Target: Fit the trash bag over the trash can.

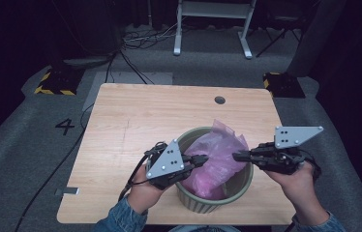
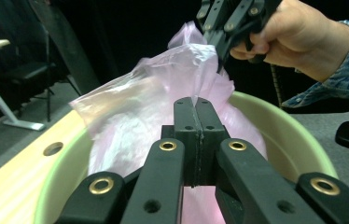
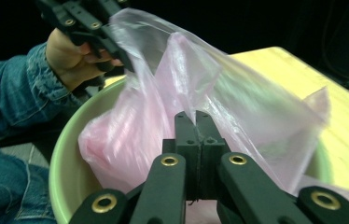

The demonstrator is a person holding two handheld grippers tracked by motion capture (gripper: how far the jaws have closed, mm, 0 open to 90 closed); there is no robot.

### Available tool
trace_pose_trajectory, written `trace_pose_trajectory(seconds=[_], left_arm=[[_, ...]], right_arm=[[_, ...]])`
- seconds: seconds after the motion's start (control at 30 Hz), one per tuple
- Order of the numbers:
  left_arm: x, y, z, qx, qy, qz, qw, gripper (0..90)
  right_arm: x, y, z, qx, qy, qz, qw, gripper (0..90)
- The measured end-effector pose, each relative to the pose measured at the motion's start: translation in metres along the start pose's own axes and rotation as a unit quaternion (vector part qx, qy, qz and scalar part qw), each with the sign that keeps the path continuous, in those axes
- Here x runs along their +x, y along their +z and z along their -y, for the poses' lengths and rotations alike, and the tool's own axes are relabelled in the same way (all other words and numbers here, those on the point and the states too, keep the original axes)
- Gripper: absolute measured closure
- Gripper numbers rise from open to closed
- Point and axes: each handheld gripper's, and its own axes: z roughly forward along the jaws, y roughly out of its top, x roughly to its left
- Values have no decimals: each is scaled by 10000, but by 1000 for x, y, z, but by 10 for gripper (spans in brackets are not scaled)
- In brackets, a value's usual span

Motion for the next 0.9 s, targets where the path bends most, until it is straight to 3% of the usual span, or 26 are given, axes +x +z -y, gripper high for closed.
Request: trace_pose_trajectory(seconds=[0.13, 0.37, 0.57, 0.77, 0.9], left_arm=[[5, -13, 7, -85, -44, -149, 9998, 898], [14, -37, 22, -193, -204, -379, 9989, 898], [23, -52, 35, -156, -326, -576, 9977, 898], [40, -64, 49, -193, -577, -594, 9964, 898], [48, -68, 56, -112, -618, -639, 9960, 898]], right_arm=[[-6, -14, 4, -162, 73, 158, 9997, 900], [-15, -29, 9, -213, 185, 393, 9988, 900], [-16, -39, 12, -293, 178, 512, 9981, 900], [-17, -48, 19, -416, 100, 495, 9979, 900], [-17, -54, 26, -439, 100, 531, 9976, 900]])
